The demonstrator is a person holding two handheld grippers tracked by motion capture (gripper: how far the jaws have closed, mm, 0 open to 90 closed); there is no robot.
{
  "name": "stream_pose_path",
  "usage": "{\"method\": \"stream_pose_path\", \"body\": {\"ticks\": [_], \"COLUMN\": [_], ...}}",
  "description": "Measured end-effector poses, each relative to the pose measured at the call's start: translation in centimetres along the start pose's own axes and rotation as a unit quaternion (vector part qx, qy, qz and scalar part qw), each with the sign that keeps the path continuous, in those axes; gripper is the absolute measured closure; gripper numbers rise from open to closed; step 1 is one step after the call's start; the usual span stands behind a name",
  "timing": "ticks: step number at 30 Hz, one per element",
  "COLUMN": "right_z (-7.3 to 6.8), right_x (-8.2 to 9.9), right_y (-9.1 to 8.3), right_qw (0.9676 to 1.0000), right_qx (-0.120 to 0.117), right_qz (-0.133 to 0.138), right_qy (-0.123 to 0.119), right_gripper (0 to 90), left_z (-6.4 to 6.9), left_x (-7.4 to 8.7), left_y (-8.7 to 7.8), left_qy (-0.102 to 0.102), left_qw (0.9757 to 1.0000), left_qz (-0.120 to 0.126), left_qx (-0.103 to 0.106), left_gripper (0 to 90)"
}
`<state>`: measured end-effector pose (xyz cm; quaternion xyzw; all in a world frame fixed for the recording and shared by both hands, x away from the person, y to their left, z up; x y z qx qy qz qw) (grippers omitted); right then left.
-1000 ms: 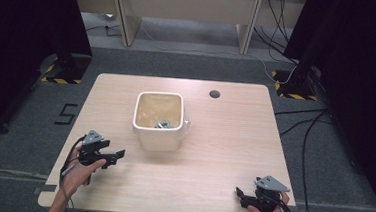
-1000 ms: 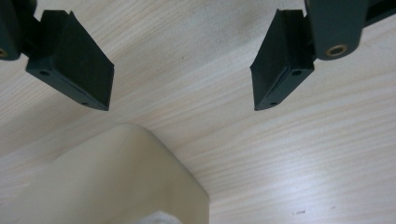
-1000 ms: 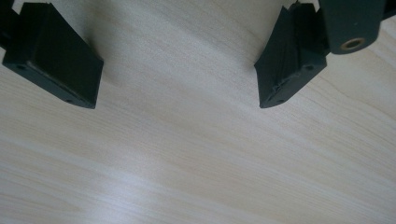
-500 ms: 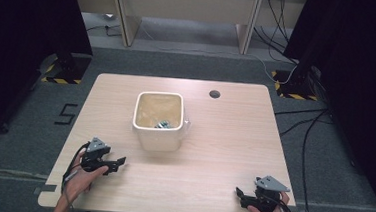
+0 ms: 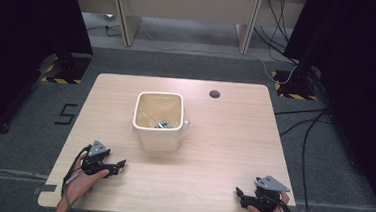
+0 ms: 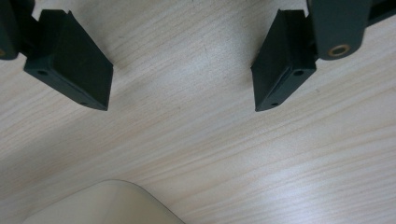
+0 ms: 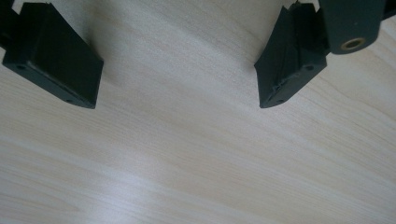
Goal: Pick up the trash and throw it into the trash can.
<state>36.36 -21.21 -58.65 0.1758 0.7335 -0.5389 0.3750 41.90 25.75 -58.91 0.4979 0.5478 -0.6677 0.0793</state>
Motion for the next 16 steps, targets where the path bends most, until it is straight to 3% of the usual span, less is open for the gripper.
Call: {"method": "stream_pose_path", "body": {"ticks": [5,16], "right_z": [0.0,-0.07], "right_x": [0.01,0.02], "right_y": [0.0,0.0], "right_qw": [1.0,1.0], "right_qx": [0.0,-0.001], "right_qz": [0.0,0.003], "right_qy": [-0.001,0.0], "right_gripper": [14.6,14.6], "left_z": [0.13,0.1], "left_x": [0.2,0.33], "left_y": [-0.05,-0.03], "left_qy": [0.013,0.005], "left_qw": [0.9998,0.9998], "left_qz": [-0.011,-0.014], "left_qx": [-0.008,-0.014], "left_gripper": [18.7,13.8]}}
Point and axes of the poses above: each handheld gripper's, and its own axes: y roughly forward along the jaws, x roughly out of its underside, z roughly to its right, the point moved 10 cm from there along y, roughly forward along the jaws, and after that the axes turned 11 degrees about y, right-handed, at the moved point
